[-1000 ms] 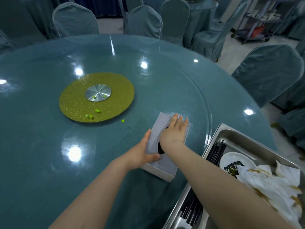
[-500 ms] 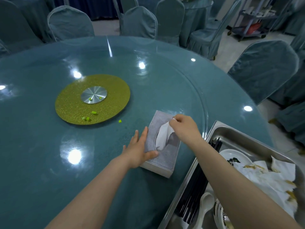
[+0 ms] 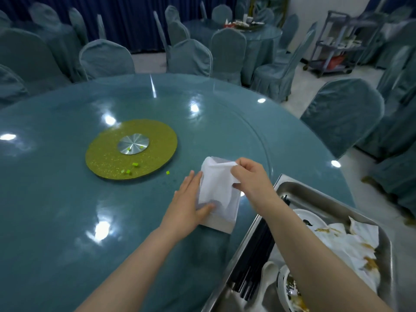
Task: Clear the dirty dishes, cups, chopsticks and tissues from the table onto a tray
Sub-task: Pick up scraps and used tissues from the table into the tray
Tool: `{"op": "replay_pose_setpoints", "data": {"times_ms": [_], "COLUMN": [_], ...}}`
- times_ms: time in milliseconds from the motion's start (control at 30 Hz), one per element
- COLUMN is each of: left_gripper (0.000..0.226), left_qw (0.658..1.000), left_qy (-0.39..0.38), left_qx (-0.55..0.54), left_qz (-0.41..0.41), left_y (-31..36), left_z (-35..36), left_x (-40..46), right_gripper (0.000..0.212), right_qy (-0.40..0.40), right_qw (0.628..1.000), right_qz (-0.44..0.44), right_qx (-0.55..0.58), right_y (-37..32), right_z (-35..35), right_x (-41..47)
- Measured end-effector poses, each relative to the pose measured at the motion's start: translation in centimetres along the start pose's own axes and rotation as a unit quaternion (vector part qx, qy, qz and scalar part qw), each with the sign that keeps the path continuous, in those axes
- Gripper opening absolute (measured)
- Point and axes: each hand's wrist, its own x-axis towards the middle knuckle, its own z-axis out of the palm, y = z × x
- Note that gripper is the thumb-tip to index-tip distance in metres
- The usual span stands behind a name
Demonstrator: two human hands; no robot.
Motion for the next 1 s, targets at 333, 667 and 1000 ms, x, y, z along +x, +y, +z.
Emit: {"op": "replay_pose_setpoints", "data": {"times_ms": [333,667,1000], "left_gripper": [0.018,0.018,0.026], "left_qw": [0.986,0.977,0.975], "left_qy": [0.13,0.175,0.192], "left_qx": [-0.089,-0.1,-0.077], "left_qz": [-0.058,-0.067,-0.081], "left_y": [1.9,2.7,2.4], "left_z": [-4.9,-6.6,-7.6], "left_x": [-5.8,-9.6,-11.0], "right_gripper": [0.013,0.023,0.011], "right_qy": [-0.108,-0.194,-0.228], "right_qw": [0.994,0.98,0.966], "right_qz": [-0.01,-0.039,-0.064], "right_qx": [0.023,0.008,-0.101], "right_y": [-1.8,-3.3,-4.0], "right_z": [1.8,2.8,3.4], "right_x": [-4.8,-8.7,-9.9]}}
